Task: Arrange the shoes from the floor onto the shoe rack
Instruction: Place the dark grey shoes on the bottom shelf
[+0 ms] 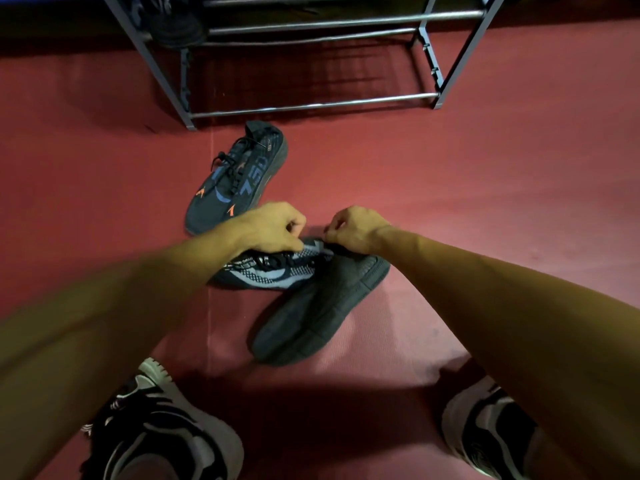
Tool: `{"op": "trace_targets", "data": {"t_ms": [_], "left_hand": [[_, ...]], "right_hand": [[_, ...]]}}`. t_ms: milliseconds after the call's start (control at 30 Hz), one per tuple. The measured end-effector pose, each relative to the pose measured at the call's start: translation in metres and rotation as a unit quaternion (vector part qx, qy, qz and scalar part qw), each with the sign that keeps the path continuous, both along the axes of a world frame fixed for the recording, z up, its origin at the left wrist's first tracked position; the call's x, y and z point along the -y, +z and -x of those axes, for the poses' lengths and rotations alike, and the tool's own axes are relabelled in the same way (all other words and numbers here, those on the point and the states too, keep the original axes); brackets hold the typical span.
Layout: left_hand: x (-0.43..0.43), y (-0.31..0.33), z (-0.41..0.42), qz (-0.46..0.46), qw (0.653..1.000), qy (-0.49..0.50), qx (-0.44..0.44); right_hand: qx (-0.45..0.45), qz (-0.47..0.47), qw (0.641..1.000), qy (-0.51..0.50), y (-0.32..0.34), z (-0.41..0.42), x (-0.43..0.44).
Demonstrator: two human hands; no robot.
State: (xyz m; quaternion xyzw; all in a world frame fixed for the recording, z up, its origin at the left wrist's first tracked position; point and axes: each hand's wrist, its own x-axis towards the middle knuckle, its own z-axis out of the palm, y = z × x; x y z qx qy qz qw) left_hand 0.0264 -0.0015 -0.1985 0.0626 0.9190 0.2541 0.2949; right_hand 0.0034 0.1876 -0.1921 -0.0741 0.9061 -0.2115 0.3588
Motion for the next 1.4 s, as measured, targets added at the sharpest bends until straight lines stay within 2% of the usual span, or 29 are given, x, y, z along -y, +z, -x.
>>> {"op": "trace_targets", "data": {"t_ms": [233,333,467,600,700,767,833,1033,1133,1300,1400], "left_hand": [[0.018,0.026,0.035,0.012,0.995,0.087,-0.054],[0.024,0.038,0.047,-0.022,0.986,0.159,-0.054],[0.027,0.054,0.059,-0.116,0.953,0.27,-0.075],[0.031,0.077,0.074,-0.2,0.901,0.375,-0.089],[0.036,0.102,0.088,-0.232,0.868,0.431,-0.082],[0.036,0.12,0.097,-0.256,0.849,0.457,-0.072],[0.035,0.138,0.107,-0.269,0.841,0.467,-0.057],[0.029,0.158,0.128,-0.251,0.848,0.467,-0.012],[0.034,0.14,0.123,-0.314,0.833,0.455,0.009],[0.054,0.11,0.107,-0.413,0.824,0.367,0.127],[0.062,0.099,0.103,-0.457,0.8,0.357,0.155]], "right_hand": [[-0.086,-0.006,0.996,-0.032,0.013,0.031,0.01],[-0.136,-0.003,0.988,-0.075,0.023,0.048,0.016],[-0.149,0.093,0.974,-0.142,0.046,0.075,0.021],[-0.116,0.169,0.961,-0.184,0.074,0.096,0.028],[-0.034,0.251,0.947,-0.196,0.096,0.103,0.038],[0.007,0.273,0.943,-0.189,0.111,0.106,0.044],[0.021,0.277,0.943,-0.183,0.125,0.112,0.05],[0.028,0.295,0.928,-0.225,0.146,0.129,0.055],[0.039,0.323,0.909,-0.261,0.141,0.135,0.047],[0.073,0.398,0.857,-0.32,0.119,0.142,0.033],[0.087,0.424,0.833,-0.346,0.11,0.144,0.034]]}}
